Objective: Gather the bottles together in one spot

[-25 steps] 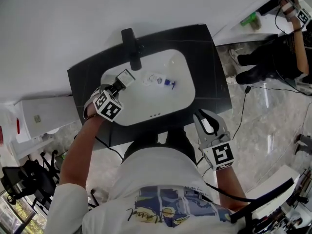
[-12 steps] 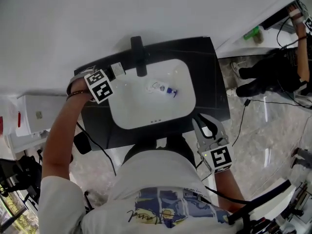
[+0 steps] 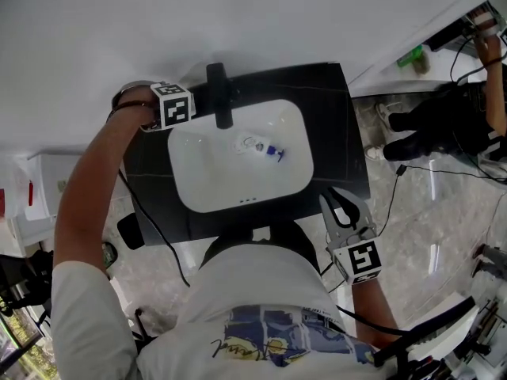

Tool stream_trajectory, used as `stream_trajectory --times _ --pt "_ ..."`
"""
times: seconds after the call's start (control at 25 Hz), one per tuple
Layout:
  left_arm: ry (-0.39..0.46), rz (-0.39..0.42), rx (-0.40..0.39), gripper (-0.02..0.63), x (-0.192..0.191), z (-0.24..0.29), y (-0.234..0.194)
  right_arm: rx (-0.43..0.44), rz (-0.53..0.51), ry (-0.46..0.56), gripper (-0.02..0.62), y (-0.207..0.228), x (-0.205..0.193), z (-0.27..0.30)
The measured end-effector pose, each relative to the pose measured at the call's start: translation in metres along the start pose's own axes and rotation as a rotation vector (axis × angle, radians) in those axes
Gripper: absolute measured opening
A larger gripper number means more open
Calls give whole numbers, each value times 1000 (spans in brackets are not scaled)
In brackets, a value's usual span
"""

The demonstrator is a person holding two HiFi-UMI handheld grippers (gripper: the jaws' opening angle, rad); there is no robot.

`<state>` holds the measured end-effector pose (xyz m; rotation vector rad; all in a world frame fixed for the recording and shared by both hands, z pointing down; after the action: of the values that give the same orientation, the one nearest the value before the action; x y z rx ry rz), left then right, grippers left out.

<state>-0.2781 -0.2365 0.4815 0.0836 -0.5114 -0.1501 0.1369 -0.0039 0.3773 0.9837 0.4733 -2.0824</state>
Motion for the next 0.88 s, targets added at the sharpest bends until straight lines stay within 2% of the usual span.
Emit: stream_trajectory --times 0.24,0.44,0.68,0.8,0.88 --pt "-117 123 -4 124 18 5 -18 -8 14 6 65 11 -4 -1" --pt "-178 181 -16 127 28 5 -24 -16 22 -7 65 15 -7 -2" --pt "-203 174 -63 142 35 4 -28 -9 34 -28 64 8 -7 1" --pt "-209 154 -83 149 36 2 -28 -2 26 -77 66 4 -4 2" --pt "-192 140 -127 158 37 3 -24 -1 22 -85 65 1 -3 3"
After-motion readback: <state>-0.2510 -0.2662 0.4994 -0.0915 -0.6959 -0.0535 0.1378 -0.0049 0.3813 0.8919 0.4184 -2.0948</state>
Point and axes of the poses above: the fingertips, and each gripper's own axes: z forward along the fingers, y to its right, x out of its top, the point moved 8 cm from there along -z, backward along the fingers, and after that the axes turned 8 degrees about -y, right-handed, at the moved point
